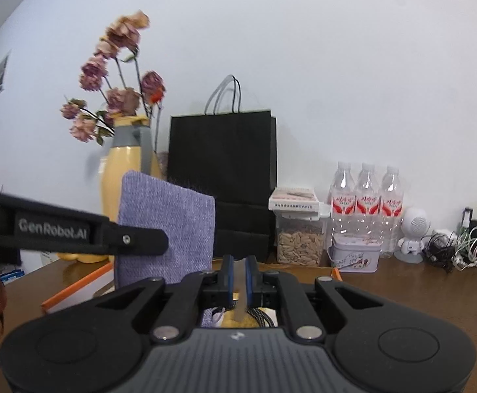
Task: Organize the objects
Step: 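Carry the purple cloth with the left tool into the box and release it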
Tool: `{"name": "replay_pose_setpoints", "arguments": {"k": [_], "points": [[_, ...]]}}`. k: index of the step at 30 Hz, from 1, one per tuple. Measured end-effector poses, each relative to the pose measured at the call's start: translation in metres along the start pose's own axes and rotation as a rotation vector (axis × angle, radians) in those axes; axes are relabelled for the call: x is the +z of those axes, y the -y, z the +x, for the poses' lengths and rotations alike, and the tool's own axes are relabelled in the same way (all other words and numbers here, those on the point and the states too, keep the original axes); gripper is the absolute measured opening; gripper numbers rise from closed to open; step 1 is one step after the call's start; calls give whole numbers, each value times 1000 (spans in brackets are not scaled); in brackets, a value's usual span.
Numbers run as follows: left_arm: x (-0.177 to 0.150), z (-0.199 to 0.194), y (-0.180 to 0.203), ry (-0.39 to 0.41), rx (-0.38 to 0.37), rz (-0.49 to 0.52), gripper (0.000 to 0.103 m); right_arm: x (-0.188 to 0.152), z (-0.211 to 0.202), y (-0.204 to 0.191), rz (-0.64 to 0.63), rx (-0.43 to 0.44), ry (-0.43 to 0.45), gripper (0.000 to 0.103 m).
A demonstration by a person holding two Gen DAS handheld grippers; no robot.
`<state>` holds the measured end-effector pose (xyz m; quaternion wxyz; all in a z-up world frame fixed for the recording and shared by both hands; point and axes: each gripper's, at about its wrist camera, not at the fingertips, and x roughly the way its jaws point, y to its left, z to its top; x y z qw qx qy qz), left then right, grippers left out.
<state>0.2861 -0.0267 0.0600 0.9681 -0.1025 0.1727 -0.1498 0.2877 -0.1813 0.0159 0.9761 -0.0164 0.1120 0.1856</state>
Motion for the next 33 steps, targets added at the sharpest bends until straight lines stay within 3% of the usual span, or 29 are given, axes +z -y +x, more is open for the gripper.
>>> {"name": "replay_pose_setpoints", "arguments": {"k": [7, 15, 16, 17, 18, 19, 20, 21, 23, 33], "points": [[-8, 36, -23, -45, 50, 19, 3, -16, 39, 9, 22, -18, -75, 6], [-19, 42, -25, -42, 163, 123, 7, -25, 42, 14, 20, -43, -107, 10], [-19, 43, -24, -41, 188, 135, 23, -26, 41, 14, 20, -45, -110, 18], [-21, 43, -23, -42, 212, 142, 54, -26, 41, 15, 23, -46, -113, 33], [-23, 42, -23, -32, 235, 146, 70, -27, 39, 17, 27, -52, -113, 43], [-25, 40, -22, -18, 257, 153, 95, -27, 38, 17, 32, -64, -106, 62], [-26, 38, -21, 1, 281, 161, 103, -28, 36, 18, 35, -76, -95, 73], [-27, 35, -20, 31, 307, 167, 103, -27, 34, 19, 36, -81, -89, 79], [-27, 33, -20, 38, 323, 166, 103, -27, 33, 20, 44, -81, -83, 103], [-26, 29, -22, 29, 322, 143, 103, -27, 29, 19, 38, -81, -81, 103]]}}
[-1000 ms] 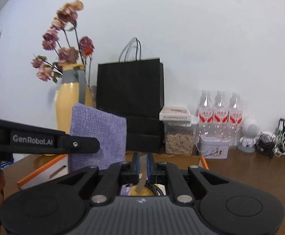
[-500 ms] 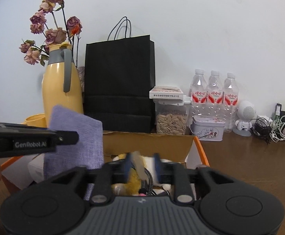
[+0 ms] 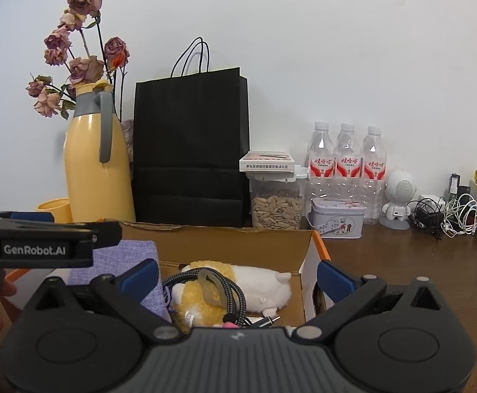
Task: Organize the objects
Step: 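Carry the purple cloth with the left tool into the box and release it, then grasp the white charger with the right tool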
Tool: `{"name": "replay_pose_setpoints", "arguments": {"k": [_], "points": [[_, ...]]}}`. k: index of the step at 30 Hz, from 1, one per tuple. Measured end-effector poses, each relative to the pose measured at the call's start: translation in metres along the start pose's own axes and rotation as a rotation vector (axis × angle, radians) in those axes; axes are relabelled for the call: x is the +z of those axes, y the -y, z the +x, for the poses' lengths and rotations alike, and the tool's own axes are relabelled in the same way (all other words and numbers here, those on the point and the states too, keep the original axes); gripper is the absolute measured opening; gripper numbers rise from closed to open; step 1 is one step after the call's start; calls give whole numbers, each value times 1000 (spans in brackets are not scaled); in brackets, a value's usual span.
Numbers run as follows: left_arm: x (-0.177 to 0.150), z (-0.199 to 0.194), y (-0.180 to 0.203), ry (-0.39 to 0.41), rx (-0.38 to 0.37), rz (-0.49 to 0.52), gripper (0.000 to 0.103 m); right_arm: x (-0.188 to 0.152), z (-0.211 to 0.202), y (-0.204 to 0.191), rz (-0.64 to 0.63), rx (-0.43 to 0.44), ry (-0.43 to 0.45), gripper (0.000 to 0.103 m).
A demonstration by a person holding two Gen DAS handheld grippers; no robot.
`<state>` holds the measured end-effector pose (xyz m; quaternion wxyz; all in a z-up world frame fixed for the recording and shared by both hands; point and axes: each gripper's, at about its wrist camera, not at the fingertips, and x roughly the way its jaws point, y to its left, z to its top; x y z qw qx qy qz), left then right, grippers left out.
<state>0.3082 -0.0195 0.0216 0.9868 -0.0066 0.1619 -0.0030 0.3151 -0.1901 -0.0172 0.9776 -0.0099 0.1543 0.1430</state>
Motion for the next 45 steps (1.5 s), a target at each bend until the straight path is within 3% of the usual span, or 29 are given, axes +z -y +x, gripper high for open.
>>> {"name": "replay_pose_setpoints", "arguments": {"k": [13, 20, 32, 45], "points": [[-5, -27, -2, 35, -27, -13, 103, 0, -27, 3, -12, 7, 40, 103], [-24, -48, -4, 38, -35, 17, 103, -11, -52, 5, -32, 15, 48, 103], [-53, -81, 1, -2, -56, 40, 103, -39, -81, 6, -55, 12, -8, 103], [-72, -98, -6, -68, -60, -4, 103, -62, -103, 9, -58, 3, -77, 103]]}}
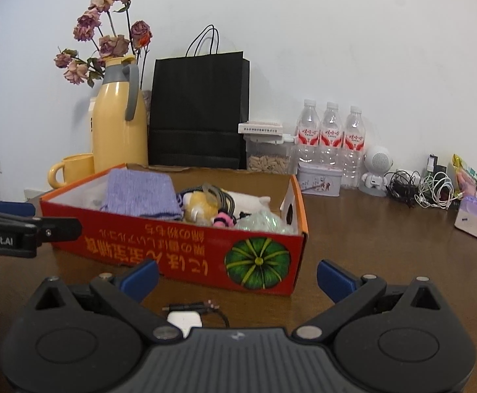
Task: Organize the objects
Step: 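Grasp the white charger with the right tool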
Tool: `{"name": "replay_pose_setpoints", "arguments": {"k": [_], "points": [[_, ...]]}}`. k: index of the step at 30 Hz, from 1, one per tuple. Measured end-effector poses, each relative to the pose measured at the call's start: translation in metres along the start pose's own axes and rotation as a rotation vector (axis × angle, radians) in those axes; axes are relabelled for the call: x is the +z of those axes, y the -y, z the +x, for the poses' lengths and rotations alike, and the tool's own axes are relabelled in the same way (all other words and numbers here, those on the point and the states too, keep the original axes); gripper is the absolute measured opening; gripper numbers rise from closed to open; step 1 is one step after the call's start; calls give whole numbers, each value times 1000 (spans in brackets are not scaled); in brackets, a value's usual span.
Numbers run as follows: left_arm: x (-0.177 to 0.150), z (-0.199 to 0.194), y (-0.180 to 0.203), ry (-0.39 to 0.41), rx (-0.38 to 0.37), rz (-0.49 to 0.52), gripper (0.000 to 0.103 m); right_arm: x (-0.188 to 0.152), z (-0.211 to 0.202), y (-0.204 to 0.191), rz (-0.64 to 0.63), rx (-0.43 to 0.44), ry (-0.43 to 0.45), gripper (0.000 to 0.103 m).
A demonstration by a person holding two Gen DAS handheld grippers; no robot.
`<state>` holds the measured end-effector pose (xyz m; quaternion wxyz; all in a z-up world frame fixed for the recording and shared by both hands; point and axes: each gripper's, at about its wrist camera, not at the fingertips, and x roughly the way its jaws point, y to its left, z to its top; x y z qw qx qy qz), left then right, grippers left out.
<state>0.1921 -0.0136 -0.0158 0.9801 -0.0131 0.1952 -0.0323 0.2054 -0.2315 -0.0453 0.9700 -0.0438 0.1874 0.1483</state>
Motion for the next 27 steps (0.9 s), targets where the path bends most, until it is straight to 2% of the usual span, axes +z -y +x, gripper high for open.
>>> {"name": "replay_pose_setpoints", "arguments": {"k": [4, 9, 11, 14, 21, 25, 27], "points": [[-4, -3, -3, -19, 4, -9, 103, -5, -3, -3, -19, 15, -27, 99], [-7, -4, -4, -34, -10, -17, 103, -10, -2, -10, -47, 60, -67, 72], [-7, -5, -4, -35, -15, -20, 103, -10, -2, -11, -48, 79, -73, 57], [-7, -6, -4, -36, -20, -19, 103, -10, 4, -11, -42, 106, -110, 43], [-8, -8, -1, -32, -29, -11, 103, -11, 17, -19, -36, 156, -177, 39], [-9, -9, -1, -31, -31, -11, 103, -11, 24, -21, -28, 160, -211, 28], [-8, -9, -1, -30, -34, -10, 103, -11, 26, -21, -24, 156, -225, 26]]}}
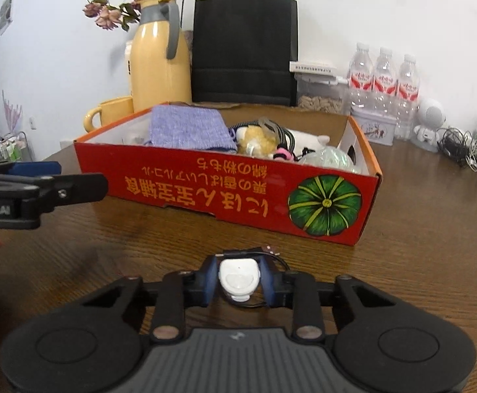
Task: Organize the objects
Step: 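Grasp the white charger with the right tool, then lift the charger with the right tool while the left tool grasps its black cable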
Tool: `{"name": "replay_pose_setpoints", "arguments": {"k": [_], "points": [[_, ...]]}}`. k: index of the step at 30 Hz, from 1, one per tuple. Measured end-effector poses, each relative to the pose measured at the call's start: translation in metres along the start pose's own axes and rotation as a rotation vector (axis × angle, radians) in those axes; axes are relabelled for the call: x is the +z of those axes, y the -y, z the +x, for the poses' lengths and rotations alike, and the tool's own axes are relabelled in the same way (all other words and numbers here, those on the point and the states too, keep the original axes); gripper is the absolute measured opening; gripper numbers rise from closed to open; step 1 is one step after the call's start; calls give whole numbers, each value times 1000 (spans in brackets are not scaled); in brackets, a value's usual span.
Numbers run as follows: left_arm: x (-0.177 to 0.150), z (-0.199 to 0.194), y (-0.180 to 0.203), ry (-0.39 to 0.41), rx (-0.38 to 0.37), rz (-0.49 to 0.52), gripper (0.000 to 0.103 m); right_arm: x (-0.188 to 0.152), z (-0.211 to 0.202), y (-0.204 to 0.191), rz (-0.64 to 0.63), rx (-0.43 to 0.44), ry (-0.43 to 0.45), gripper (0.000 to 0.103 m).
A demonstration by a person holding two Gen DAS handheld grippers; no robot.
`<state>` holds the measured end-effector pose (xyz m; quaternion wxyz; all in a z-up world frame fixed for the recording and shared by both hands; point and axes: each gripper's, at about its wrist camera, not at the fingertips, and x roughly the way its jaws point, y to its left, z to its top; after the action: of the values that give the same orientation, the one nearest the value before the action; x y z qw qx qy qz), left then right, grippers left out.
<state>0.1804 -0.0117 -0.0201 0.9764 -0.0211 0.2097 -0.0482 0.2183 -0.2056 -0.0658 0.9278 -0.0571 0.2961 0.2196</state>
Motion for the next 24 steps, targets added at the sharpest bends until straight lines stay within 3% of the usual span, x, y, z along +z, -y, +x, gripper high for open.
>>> {"name": "replay_pose_setpoints", "arguments": {"k": [24], "points": [[-2, 3, -1, -16, 11, 4, 103, 0, -15, -3, 0, -49, 121, 26]]}}
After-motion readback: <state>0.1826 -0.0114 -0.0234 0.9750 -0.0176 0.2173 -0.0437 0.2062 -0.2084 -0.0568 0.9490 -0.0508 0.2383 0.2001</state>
